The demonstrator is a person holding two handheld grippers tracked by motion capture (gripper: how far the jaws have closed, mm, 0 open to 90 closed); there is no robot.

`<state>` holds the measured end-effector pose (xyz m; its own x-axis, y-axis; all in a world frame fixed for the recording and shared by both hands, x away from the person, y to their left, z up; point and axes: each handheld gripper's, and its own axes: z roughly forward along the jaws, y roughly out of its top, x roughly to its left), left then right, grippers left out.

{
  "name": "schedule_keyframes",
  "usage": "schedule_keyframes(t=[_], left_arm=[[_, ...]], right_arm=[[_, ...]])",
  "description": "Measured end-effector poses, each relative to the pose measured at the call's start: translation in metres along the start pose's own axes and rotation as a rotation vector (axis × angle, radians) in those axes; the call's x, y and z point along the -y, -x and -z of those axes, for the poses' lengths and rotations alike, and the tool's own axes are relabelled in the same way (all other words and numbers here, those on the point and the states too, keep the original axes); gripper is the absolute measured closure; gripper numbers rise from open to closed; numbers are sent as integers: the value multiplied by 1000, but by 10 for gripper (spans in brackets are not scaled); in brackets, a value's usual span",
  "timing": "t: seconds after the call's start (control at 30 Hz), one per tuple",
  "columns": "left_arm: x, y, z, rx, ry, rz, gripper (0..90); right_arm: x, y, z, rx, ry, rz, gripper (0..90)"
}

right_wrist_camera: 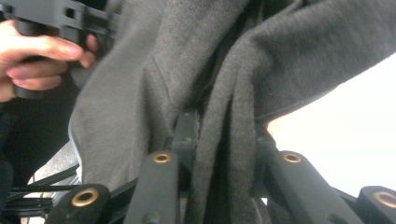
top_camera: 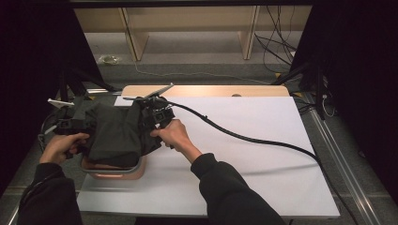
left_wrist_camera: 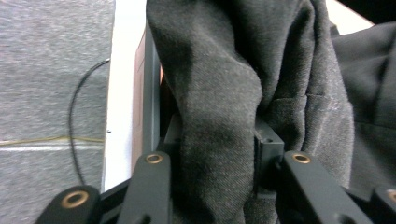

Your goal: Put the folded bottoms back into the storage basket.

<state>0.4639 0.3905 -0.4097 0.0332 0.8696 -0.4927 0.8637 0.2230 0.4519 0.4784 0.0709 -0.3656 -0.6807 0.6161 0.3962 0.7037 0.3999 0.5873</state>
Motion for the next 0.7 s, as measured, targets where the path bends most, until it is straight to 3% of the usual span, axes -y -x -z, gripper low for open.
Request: schedule_keyframes(t=[0.1, 0.17, 0.23, 0.33, 0.43, 0.57, 0.7], left_arm=[[1, 6, -7, -45, -23, -23, 625], [0, 7, -7, -51, -26, -24, 619], [-1, 8, -2, -46, -30, -25, 607], [-3, 13, 11, -96, -19, -68, 577], [-2, 12, 17, -74, -18, -77, 639], [1, 12, 9, -90, -70, -93, 711], [4, 14, -6, -121, -100, -98, 720]], right_arm=[[0, 0, 0, -7, 1, 0, 715], [1, -1, 0, -10, 0, 0, 710], [1, -1, 0, -11, -2, 1, 706], [1, -1, 1, -9, -3, 8, 692], [2, -2, 2, -15, -6, 7, 680], [1, -3, 3, -28, 1, 8, 661], [0, -3, 5, -34, 10, 5, 658]])
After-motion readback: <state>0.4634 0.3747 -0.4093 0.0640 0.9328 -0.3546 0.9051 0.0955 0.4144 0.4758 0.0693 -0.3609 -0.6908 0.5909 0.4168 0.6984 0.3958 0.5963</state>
